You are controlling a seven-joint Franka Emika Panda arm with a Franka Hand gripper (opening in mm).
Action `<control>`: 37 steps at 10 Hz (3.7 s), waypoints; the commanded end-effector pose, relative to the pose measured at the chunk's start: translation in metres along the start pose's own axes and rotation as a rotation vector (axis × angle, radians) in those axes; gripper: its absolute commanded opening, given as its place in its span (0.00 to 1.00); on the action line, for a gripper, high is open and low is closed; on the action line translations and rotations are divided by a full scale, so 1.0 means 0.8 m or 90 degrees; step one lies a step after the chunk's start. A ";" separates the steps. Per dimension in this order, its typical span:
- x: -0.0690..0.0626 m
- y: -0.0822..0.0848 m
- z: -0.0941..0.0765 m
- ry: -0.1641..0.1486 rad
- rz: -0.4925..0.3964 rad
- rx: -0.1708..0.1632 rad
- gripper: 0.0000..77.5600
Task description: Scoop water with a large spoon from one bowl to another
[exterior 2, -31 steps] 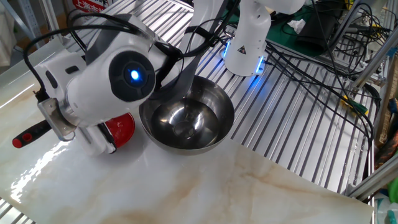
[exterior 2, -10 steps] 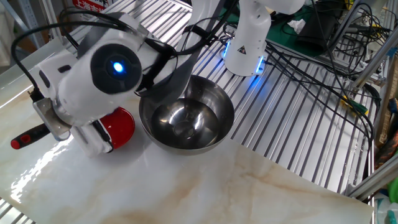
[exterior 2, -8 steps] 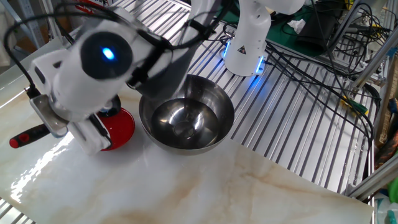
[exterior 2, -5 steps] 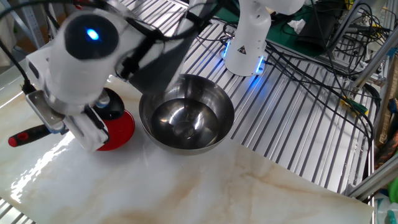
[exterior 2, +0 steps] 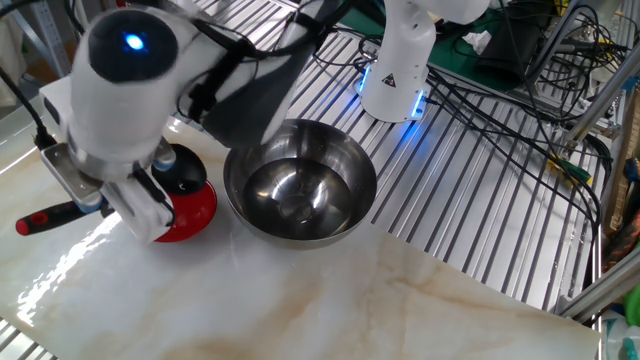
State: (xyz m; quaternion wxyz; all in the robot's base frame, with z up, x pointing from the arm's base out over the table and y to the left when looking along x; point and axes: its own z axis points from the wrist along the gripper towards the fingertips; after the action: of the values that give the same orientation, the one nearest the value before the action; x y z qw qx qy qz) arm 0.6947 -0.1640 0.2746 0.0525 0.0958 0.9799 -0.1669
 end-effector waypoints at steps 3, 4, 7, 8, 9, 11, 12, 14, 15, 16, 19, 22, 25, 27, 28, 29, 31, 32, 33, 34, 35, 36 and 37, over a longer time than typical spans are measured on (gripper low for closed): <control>0.019 0.007 -0.035 0.035 0.041 -0.197 0.02; 0.021 0.008 -0.038 0.036 0.045 -0.201 0.02; 0.030 0.013 -0.046 0.041 0.052 -0.200 0.02; 0.037 0.019 -0.052 0.043 0.058 -0.197 0.02; 0.041 0.021 -0.055 0.045 0.060 -0.197 0.02; 0.047 0.027 -0.060 0.047 0.065 -0.198 0.02; 0.049 0.028 -0.062 0.049 0.067 -0.199 0.02; 0.055 0.034 -0.066 0.050 0.075 -0.200 0.02; 0.062 0.041 -0.069 0.050 0.082 -0.200 0.02; 0.067 0.046 -0.070 0.051 0.088 -0.200 0.02; 0.084 0.058 -0.064 0.051 0.095 -0.200 0.02; 0.105 0.071 -0.054 0.047 0.093 -0.201 0.02; 0.120 0.086 -0.043 0.040 0.097 -0.199 0.02; 0.130 0.092 -0.034 0.039 0.097 -0.198 0.02; 0.135 0.094 -0.029 0.037 0.098 -0.199 0.02; 0.138 0.095 -0.027 0.037 0.097 -0.198 0.02; 0.150 0.100 -0.016 0.034 0.082 -0.204 0.02; 0.156 0.103 -0.010 0.034 0.071 -0.203 0.02; 0.162 0.106 -0.003 0.034 0.064 -0.203 0.02; 0.164 0.107 0.000 0.034 0.063 -0.203 0.02; 0.172 0.110 0.009 0.034 0.057 -0.203 0.02; 0.177 0.113 0.016 0.038 0.047 -0.195 0.02; 0.180 0.116 0.021 0.037 0.037 -0.191 0.02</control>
State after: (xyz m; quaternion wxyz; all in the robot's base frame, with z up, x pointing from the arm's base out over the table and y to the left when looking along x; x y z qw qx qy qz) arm 0.5919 -0.0654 0.2414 0.0428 0.1543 0.9871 -0.0055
